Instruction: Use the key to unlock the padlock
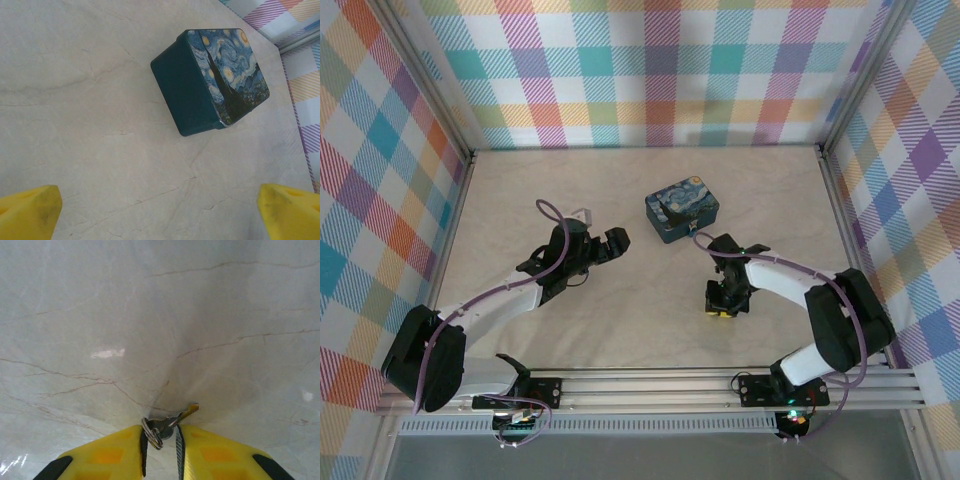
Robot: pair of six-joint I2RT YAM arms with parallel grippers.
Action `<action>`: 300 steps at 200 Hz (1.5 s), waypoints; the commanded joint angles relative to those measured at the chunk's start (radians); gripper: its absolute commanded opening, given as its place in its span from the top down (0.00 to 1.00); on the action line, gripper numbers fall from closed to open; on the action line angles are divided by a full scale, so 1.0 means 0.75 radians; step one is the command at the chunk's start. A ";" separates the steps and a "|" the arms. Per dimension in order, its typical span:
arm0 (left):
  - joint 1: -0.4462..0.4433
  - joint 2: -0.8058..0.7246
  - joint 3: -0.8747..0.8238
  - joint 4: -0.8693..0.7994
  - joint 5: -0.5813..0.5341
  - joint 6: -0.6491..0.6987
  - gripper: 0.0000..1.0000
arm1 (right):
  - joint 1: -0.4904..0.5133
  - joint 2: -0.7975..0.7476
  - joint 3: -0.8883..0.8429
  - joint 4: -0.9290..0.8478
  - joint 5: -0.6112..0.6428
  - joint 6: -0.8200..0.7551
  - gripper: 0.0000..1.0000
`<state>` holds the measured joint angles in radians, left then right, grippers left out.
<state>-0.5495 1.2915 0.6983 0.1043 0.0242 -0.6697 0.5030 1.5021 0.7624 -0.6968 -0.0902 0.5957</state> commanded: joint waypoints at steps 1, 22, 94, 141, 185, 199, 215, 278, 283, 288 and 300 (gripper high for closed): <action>-0.012 -0.031 0.000 -0.004 -0.020 -0.007 0.00 | 0.018 0.029 0.034 -0.006 0.020 0.022 0.77; -0.012 -0.027 -0.002 -0.004 -0.020 -0.007 0.00 | 0.026 0.050 0.036 -0.009 0.033 0.020 0.77; -0.011 -0.036 0.007 -0.026 -0.034 0.005 0.00 | 0.038 0.067 0.056 -0.043 0.083 -0.007 0.95; -0.012 -0.059 0.031 -0.078 -0.051 0.008 0.00 | 0.039 0.002 0.102 -0.098 0.133 -0.072 1.00; -0.010 -0.049 0.102 -0.188 -0.003 -0.128 0.00 | 0.041 -0.122 0.194 -0.139 0.175 -0.231 1.00; -0.010 -0.026 0.147 -0.241 0.040 -0.189 0.00 | 0.041 -0.161 0.224 -0.140 0.189 -0.295 1.00; -0.010 0.000 0.190 -0.260 0.105 -0.246 0.00 | 0.041 -0.214 0.250 -0.121 0.203 -0.372 1.00; -0.010 0.093 0.325 -0.305 0.295 -0.424 0.02 | 0.041 -0.357 0.345 0.033 0.159 -0.779 1.00; -0.009 0.101 0.334 -0.302 0.311 -0.440 0.03 | 0.041 -0.363 0.349 0.049 0.145 -0.817 1.00; -0.009 0.112 0.341 -0.298 0.329 -0.455 0.03 | 0.041 -0.369 0.352 0.064 0.131 -0.859 1.00; -0.010 0.133 0.361 -0.291 0.370 -0.494 0.04 | 0.041 -0.385 0.354 0.111 0.086 -0.982 1.00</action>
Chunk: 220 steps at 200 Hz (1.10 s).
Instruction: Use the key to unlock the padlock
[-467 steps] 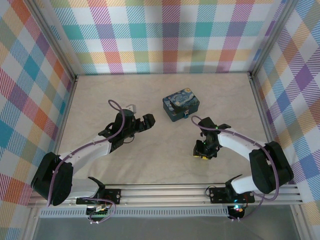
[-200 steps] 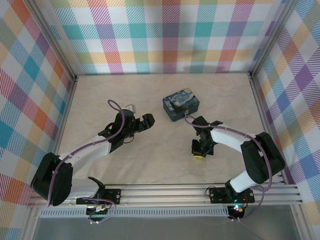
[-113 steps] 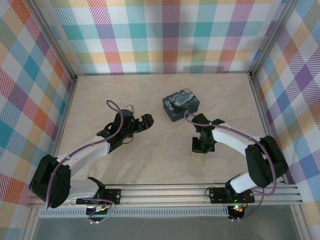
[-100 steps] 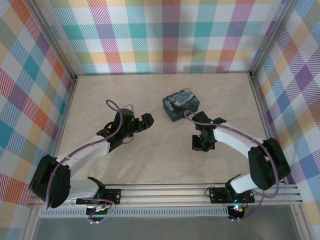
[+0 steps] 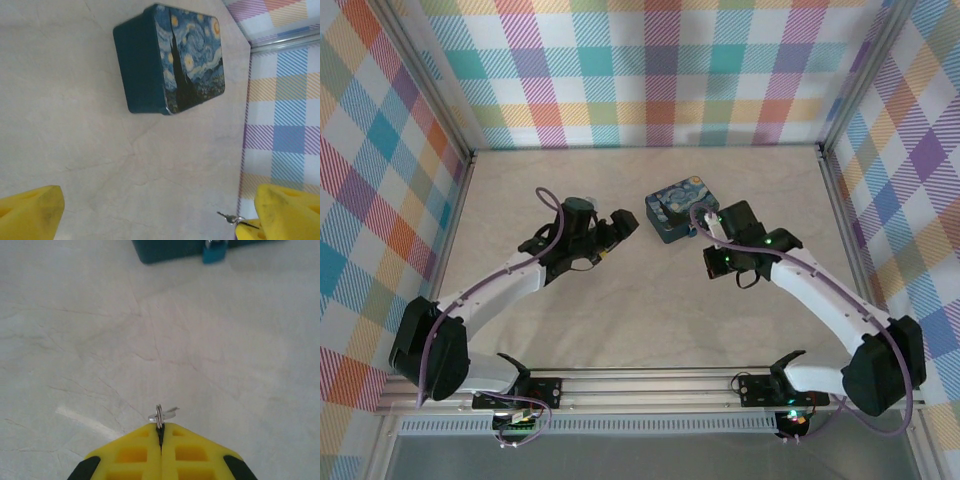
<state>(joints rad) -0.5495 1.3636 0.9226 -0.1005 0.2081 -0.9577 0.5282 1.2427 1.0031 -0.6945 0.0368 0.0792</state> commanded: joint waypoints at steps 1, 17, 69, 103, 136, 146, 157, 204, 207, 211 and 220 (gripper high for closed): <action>-0.010 0.040 0.063 -0.017 0.128 -0.114 0.04 | 0.008 -0.040 0.033 0.112 -0.089 -0.303 1.00; -0.012 0.064 0.080 0.015 0.185 -0.169 0.05 | 0.008 -0.067 0.019 0.188 -0.136 -0.439 1.00; -0.021 0.103 0.068 0.171 0.307 -0.372 0.14 | 0.008 -0.089 0.019 0.340 -0.261 -0.795 1.00; -0.051 0.126 0.064 0.284 0.356 -0.504 0.20 | 0.015 -0.045 0.037 0.374 -0.313 -0.948 1.00; -0.086 0.160 0.078 0.349 0.390 -0.605 0.25 | 0.036 -0.003 0.064 0.414 -0.333 -1.053 1.00; -0.098 0.169 0.082 0.366 0.396 -0.625 0.26 | 0.047 0.014 0.073 0.418 -0.336 -1.079 1.00; -0.111 0.179 0.091 0.379 0.399 -0.640 0.28 | 0.058 0.030 0.085 0.419 -0.333 -1.101 1.00; -0.145 0.207 0.102 0.424 0.391 -0.678 0.31 | 0.115 0.075 0.104 0.472 -0.331 -1.152 1.00; -0.147 0.209 0.103 0.426 0.391 -0.680 0.32 | 0.119 0.077 0.106 0.475 -0.329 -1.154 1.00; -0.147 0.211 0.104 0.429 0.391 -0.682 0.32 | 0.123 0.081 0.109 0.473 -0.329 -1.158 1.00; -0.153 0.213 0.104 0.433 0.389 -0.685 0.32 | 0.130 0.089 0.114 0.473 -0.329 -1.163 1.00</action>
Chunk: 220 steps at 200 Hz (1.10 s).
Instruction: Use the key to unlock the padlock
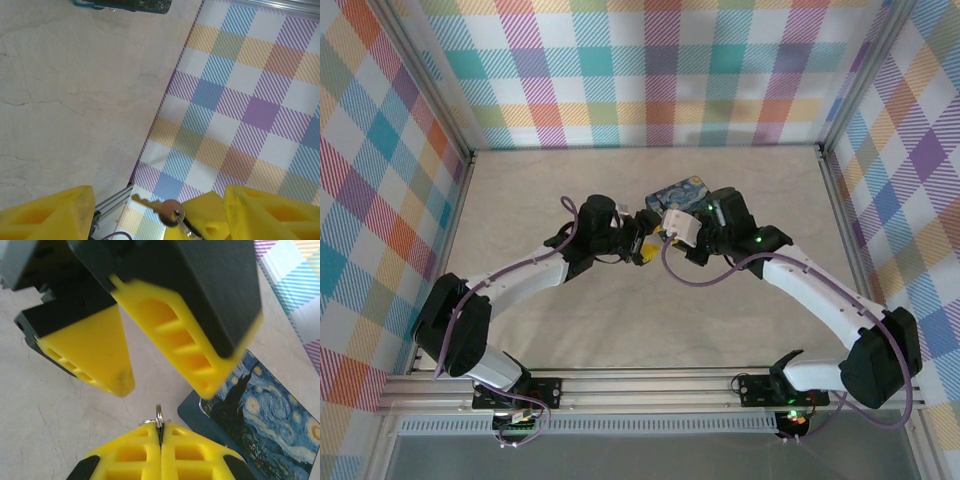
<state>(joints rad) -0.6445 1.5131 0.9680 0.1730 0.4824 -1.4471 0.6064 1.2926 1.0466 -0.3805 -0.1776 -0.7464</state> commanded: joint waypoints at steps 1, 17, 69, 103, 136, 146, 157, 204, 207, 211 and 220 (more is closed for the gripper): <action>-0.026 0.013 0.044 0.068 0.024 -0.032 0.32 | 0.027 0.023 0.057 0.055 -0.043 -0.062 1.00; -0.030 0.018 0.045 0.076 0.024 -0.035 0.32 | 0.038 0.031 0.063 0.059 -0.045 -0.066 1.00; -0.032 0.020 0.042 0.086 0.024 -0.037 0.34 | 0.081 0.041 0.065 0.065 -0.050 -0.078 1.00; -0.032 0.023 0.035 0.088 0.026 -0.034 0.34 | 0.095 0.053 0.065 0.059 -0.040 -0.083 1.00; -0.034 0.020 0.030 0.088 0.023 -0.033 0.36 | 0.105 0.052 0.059 0.050 -0.051 -0.084 1.00; -0.033 0.022 0.029 0.092 0.021 -0.031 0.37 | 0.107 0.052 0.057 0.046 -0.054 -0.085 1.00; -0.033 0.024 0.029 0.090 0.021 -0.032 0.38 | 0.108 0.050 0.057 0.043 -0.058 -0.087 1.00; -0.033 0.026 0.026 0.097 0.023 -0.032 0.45 | 0.111 0.045 0.047 0.031 -0.062 -0.091 1.00; -0.032 0.027 0.025 0.096 0.022 -0.032 0.45 | 0.112 0.042 0.045 0.029 -0.062 -0.091 1.00; -0.034 0.026 0.026 0.097 0.022 -0.031 0.45 | 0.111 0.042 0.044 0.029 -0.061 -0.090 1.00; -0.033 0.026 0.025 0.097 0.022 -0.032 0.46 | 0.112 0.039 0.041 0.030 -0.060 -0.089 1.00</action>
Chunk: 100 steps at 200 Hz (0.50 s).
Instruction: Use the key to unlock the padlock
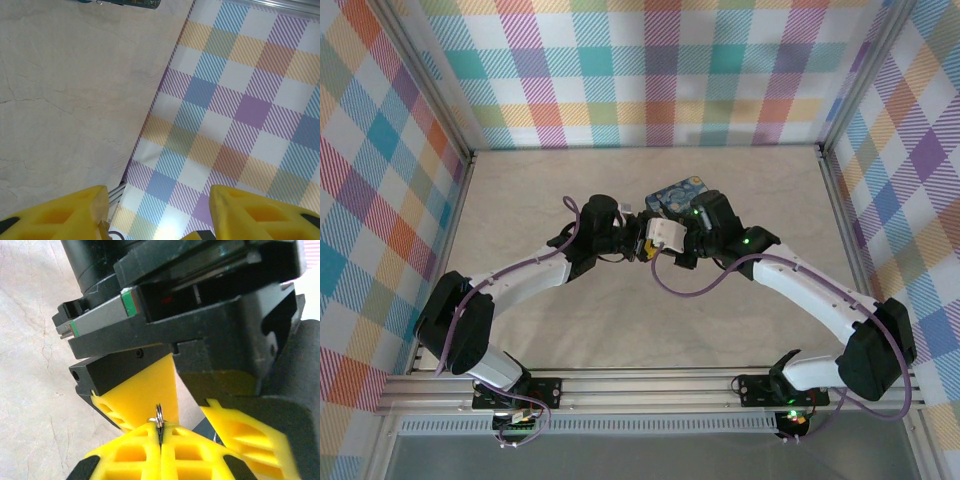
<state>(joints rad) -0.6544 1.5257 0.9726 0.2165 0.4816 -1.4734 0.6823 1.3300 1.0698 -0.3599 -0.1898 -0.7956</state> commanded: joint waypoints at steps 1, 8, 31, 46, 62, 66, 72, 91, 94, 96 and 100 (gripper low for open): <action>-0.020 0.009 0.019 0.039 0.023 0.003 0.46 | 0.011 -0.012 0.009 0.002 -0.043 -0.023 1.00; -0.020 0.009 0.018 0.039 0.023 0.003 0.46 | 0.010 -0.013 0.006 0.004 -0.041 -0.023 1.00; -0.019 0.011 0.015 0.039 0.021 0.001 0.50 | 0.009 -0.027 -0.006 0.012 -0.039 -0.023 1.00; -0.020 0.012 0.016 0.039 0.020 0.001 0.52 | 0.009 -0.035 -0.012 0.016 -0.038 -0.023 1.00; -0.020 0.012 0.018 0.038 0.020 0.002 0.54 | 0.011 -0.041 -0.019 0.016 -0.037 -0.021 1.00; -0.020 0.011 0.017 0.040 0.021 0.001 0.55 | 0.011 -0.042 -0.020 0.017 -0.037 -0.019 1.00; -0.020 0.012 0.016 0.037 0.021 0.001 0.56 | 0.009 -0.045 -0.021 0.017 -0.035 -0.021 1.00; -0.020 0.013 0.015 0.037 0.021 0.002 0.58 | 0.011 -0.051 -0.025 0.019 -0.031 -0.020 1.00; -0.020 0.013 0.015 0.037 0.021 0.001 0.58 | 0.009 -0.051 -0.026 0.020 -0.029 -0.020 1.00; -0.019 0.014 0.014 0.037 0.021 0.001 0.59 | 0.010 -0.053 -0.027 0.020 -0.029 -0.019 1.00; -0.020 0.014 0.016 0.037 0.021 0.001 0.59 | 0.009 -0.055 -0.029 0.023 -0.029 -0.019 1.00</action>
<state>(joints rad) -0.6544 1.5288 0.9726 0.2169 0.4816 -1.4738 0.6823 1.3212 1.0592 -0.3592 -0.1921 -0.7982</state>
